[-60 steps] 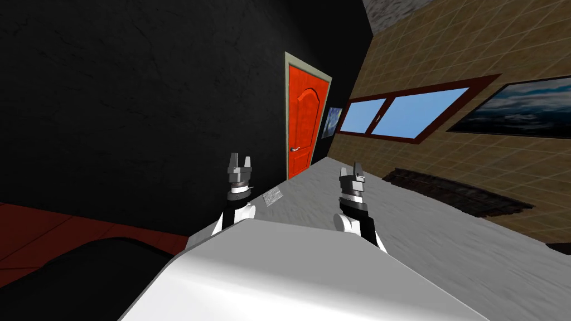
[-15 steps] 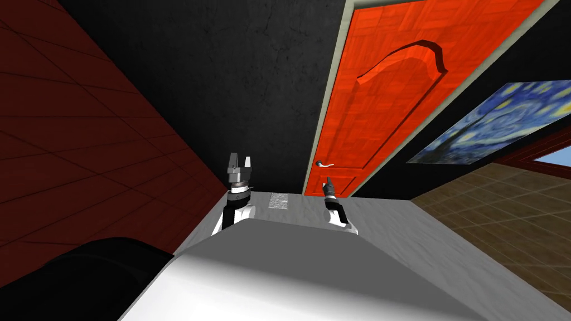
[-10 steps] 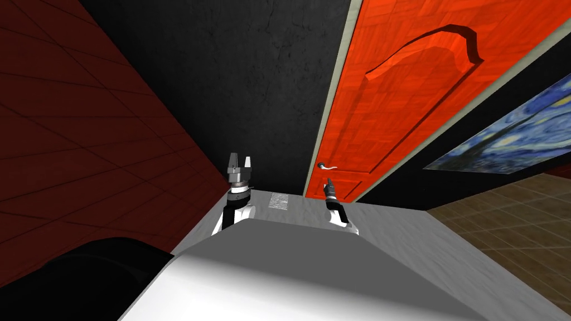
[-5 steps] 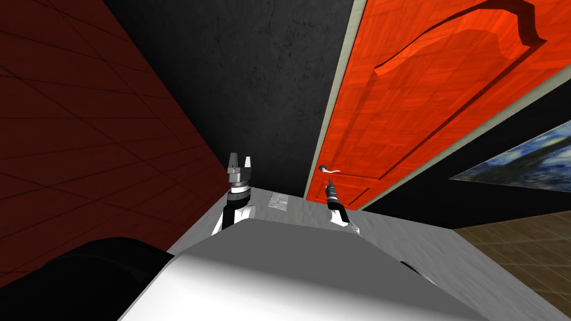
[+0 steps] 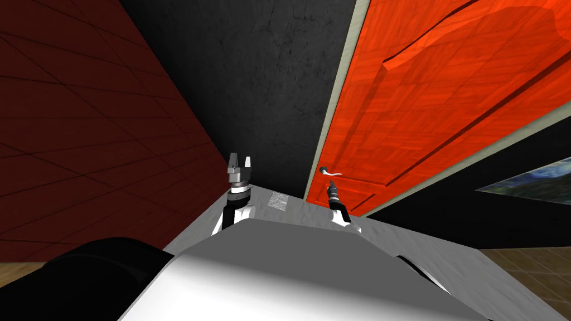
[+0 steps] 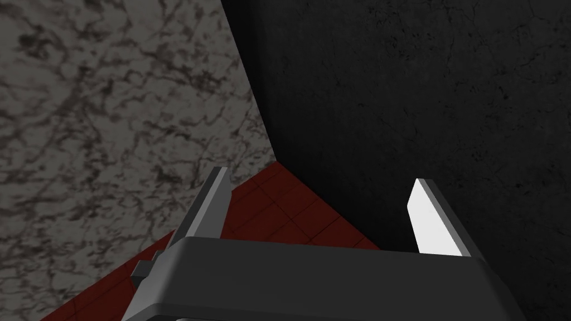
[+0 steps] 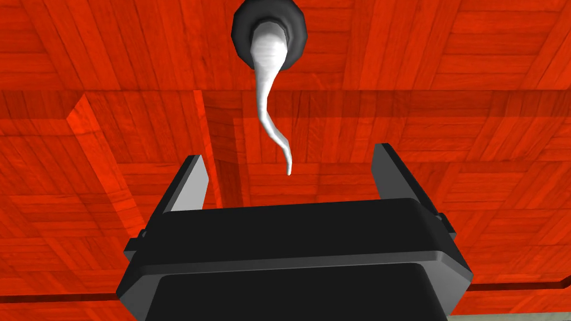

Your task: Pull the door open

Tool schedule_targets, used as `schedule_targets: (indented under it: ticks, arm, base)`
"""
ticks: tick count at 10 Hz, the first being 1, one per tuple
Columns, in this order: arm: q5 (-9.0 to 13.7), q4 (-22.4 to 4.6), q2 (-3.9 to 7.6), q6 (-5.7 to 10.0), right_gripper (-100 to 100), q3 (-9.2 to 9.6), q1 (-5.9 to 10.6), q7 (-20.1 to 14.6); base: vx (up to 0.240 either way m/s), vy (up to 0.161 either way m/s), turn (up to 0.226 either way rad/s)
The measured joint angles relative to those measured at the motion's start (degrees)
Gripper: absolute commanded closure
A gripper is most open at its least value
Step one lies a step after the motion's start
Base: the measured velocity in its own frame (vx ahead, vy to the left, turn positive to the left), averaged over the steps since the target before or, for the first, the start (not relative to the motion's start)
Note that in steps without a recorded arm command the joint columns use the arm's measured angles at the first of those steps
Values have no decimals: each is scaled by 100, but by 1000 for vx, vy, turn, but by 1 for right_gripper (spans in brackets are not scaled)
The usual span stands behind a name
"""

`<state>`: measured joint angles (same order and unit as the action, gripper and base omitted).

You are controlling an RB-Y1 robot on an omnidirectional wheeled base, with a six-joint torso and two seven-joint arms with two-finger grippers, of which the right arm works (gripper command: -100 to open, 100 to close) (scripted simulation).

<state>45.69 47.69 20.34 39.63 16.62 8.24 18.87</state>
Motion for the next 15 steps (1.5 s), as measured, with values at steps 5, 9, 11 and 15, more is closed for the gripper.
schedule_targets:
  ticks: [5, 9, 11, 15]
  arm:
    - [155, -366, 96, 95, -100, -70, 100, -29]
    - [271, -787, 187, 249, -100, -320, 160, -120]
    - [387, -783, 249, 254, -100, -539, 102, -85]
    - [501, -1100, 337, 374, -100, -782, 107, -127]
  base:
    - [21, -55, 211]
    - [28, -41, 205]
    - [26, -47, 228]
    - [20, -44, 178]
